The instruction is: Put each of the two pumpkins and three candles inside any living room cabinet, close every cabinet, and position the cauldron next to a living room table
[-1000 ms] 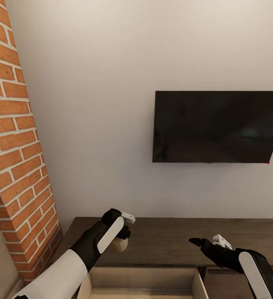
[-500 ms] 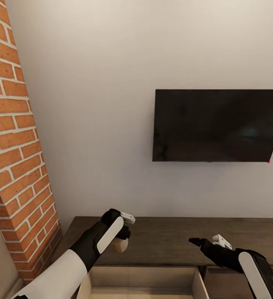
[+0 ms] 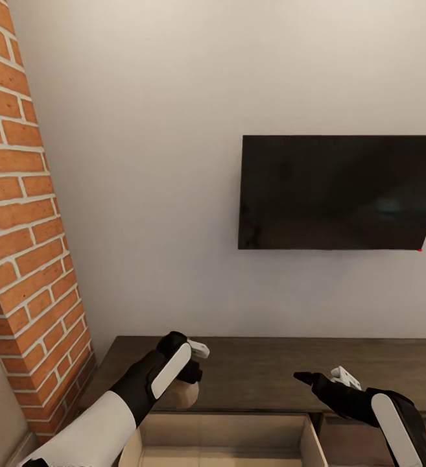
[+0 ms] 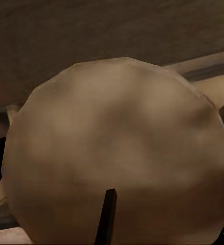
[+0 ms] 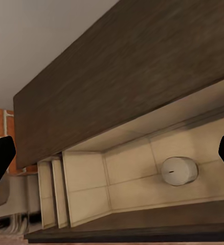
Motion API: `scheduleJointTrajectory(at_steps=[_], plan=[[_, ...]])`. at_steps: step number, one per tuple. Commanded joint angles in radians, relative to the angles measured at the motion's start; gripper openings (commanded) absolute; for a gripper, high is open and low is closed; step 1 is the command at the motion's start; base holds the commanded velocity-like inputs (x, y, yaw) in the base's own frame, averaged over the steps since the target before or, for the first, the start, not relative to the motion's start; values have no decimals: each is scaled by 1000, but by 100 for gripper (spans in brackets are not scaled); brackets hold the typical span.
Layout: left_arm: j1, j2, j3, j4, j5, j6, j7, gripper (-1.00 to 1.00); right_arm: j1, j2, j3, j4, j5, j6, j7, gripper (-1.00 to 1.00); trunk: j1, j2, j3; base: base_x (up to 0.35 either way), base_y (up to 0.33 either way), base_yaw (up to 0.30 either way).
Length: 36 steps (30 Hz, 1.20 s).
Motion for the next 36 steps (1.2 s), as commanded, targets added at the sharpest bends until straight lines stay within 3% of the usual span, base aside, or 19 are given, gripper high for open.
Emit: scheduleJointTrajectory(at_steps=[1,11,16,27,36], plan=[[-1,0,-3,6,6,2,2,-100,-1,1,-1,-1,5,5,6,100,4,-8,-4,0,0,0],[-3,0,-3,28,4,2,-14,-100,-1,2,5,-14,5,4,6,100,42,-78,-36,0,0,0],[-25,0,-2,87,6,2,-18,-100,0,2,9,-43,5,3,7,100,61,-113,-51,0,0,0],[-51,-1,-1,157,6,-18,-20,-100,35,8,14,-304,4,6,7,100,104,-190,-86,0,0,0],[-52,-1,-1,159,6,-19,-20,-100,45,10,15,-339,3,6,7,100,138,-253,-114,0,0,0]])
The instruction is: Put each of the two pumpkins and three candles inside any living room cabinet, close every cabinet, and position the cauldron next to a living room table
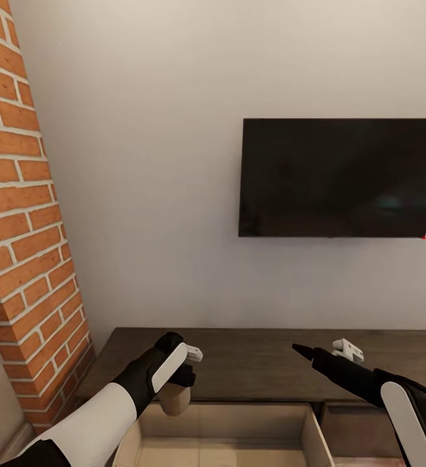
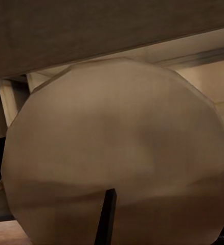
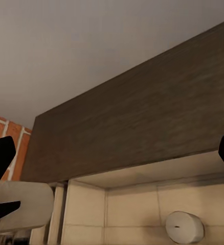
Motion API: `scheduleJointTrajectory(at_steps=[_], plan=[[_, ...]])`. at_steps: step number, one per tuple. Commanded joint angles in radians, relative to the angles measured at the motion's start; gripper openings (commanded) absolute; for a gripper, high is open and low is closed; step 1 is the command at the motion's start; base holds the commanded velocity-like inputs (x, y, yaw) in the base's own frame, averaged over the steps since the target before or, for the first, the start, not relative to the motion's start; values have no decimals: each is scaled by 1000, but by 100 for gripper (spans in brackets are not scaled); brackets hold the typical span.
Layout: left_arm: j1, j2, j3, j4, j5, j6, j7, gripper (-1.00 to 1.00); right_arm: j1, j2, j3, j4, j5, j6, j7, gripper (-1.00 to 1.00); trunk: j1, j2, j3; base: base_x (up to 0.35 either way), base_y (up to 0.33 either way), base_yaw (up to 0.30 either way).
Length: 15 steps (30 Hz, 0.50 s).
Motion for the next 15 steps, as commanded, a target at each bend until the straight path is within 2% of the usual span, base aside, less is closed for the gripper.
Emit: scheduleJointTrajectory(at_steps=[1,15], plan=[[-1,0,-4,-1,10,1,10,-100,-1,0,-1,-1,5,5,6,100,4,-8,-4,0,0,0],[-1,0,-3,-1,9,3,10,-100,0,0,-1,2,5,6,5,100,58,-106,-48,0,0,0]])
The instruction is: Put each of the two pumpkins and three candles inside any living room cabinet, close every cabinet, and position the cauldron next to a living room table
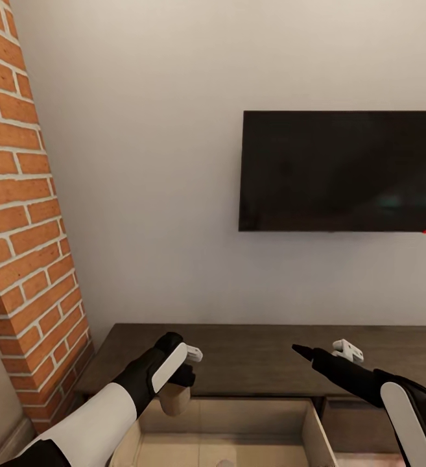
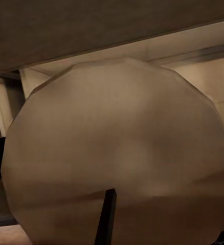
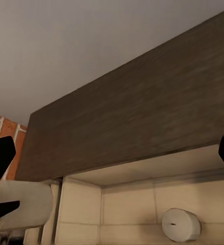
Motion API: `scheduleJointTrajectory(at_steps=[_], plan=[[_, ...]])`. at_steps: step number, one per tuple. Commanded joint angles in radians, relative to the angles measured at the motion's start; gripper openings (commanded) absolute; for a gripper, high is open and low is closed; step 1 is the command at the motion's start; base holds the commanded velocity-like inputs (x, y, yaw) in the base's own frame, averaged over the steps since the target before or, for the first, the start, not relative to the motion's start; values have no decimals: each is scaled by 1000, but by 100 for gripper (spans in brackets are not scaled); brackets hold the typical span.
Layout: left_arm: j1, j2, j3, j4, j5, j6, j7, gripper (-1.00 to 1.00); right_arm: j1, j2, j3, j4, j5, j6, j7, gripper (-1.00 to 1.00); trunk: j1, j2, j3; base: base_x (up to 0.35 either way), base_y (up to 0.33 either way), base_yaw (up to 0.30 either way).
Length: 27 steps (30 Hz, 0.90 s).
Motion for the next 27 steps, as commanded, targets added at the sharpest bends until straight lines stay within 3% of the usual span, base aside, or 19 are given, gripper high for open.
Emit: scheduleJointTrajectory(at_steps=[1,27], plan=[[-1,0,-4,-1,9,1,10,-100,-1,0,-1,0,5,5,6,100,4,-8,-4,0,0,0],[-1,0,-4,-1,9,2,10,-100,-1,0,1,7,5,4,4,100,104,-190,-86,0,0,0]])
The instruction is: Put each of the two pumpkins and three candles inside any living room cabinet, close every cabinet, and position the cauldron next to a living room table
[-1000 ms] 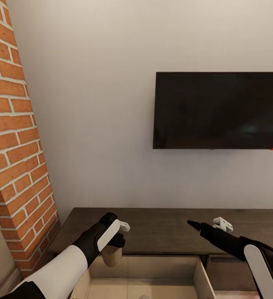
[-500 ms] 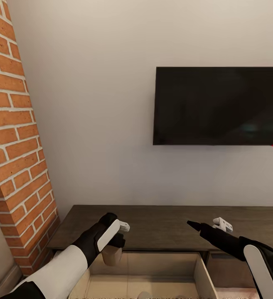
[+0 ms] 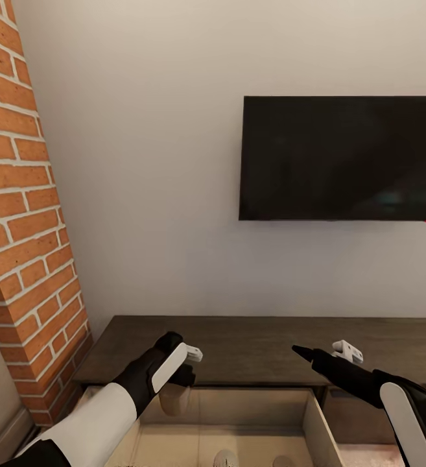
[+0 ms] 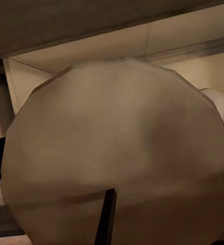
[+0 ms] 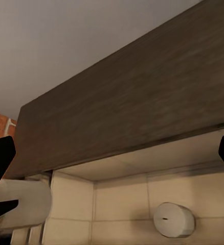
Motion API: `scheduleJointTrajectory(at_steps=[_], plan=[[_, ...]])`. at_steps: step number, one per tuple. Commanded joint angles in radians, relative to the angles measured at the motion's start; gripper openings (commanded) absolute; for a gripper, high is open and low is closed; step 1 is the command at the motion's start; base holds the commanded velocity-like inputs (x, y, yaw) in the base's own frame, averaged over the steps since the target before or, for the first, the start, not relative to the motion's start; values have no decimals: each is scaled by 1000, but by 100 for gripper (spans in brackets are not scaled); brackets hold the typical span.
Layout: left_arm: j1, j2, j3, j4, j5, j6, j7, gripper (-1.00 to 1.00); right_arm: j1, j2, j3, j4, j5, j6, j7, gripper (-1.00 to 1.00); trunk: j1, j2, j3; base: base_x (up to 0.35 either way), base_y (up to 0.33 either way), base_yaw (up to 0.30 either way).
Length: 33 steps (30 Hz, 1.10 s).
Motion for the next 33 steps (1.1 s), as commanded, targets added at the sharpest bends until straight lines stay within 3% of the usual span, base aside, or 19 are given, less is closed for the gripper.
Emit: scheduleJointTrajectory(at_steps=[1,33], plan=[[-1,0,-4,-1,9,1,10,-100,-1,0,-1,0,4,5,6,100,4,-8,-4,0,0,0],[-1,0,-4,-1,5,0,10,-100,-1,0,-1,3,6,5,4,100,126,-232,-105,0,0,0]])
